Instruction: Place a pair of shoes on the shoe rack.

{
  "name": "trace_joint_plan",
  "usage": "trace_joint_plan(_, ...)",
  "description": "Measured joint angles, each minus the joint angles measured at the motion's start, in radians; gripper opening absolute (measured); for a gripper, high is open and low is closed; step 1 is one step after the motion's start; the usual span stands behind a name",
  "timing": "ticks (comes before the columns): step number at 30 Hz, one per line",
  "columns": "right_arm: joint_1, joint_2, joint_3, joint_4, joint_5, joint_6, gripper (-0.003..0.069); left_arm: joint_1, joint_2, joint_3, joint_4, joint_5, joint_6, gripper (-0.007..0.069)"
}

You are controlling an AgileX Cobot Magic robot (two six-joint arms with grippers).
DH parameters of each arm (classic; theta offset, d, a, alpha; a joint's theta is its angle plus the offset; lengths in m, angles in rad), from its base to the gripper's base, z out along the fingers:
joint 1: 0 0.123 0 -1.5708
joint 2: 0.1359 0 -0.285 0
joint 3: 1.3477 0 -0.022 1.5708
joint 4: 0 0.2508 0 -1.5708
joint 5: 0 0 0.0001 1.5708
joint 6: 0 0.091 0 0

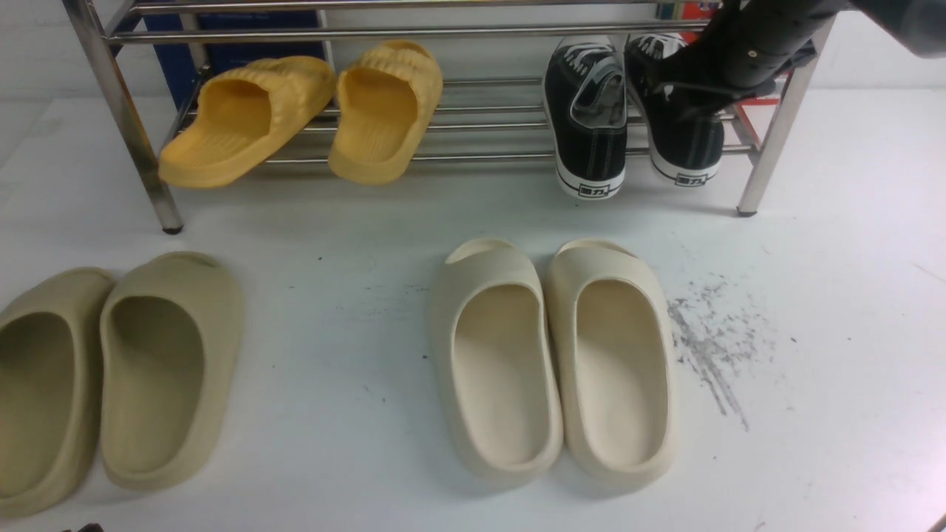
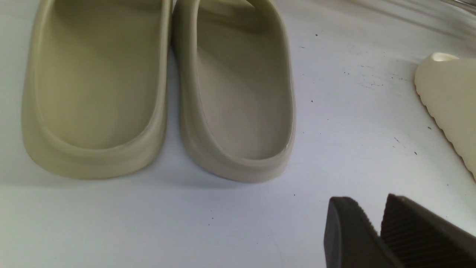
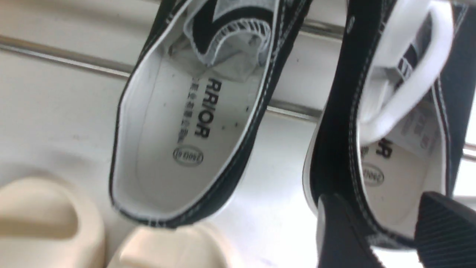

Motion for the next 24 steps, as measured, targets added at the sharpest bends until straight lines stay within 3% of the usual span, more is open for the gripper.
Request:
trace_joint_plan(5,0.000,-0.027,0.000,0.004,0.146,-0.014,0.0309,0.000,0.000,0.000,0.000,0.000,0.000,0.0159)
trace_joint_plan(15,0.000,-0.148,0.042,0.048,0.186,-0.044,0.0082,0.000,0.000,0.000,0.000,0.000,0.000,0.0159)
trace_joint_plan(18,0.000,-0.298,0.191,0.045,0.183,-0.044,0.0025,0.000,0.000,0.000,0.000,0.000,0.000,0.0159)
trace_joint_plan(24,0.000,-0.573,0.518,0.017,0.186,-0.020,0.0018,0.000,0.000,0.000,0.000,0.000,0.000,0.0159)
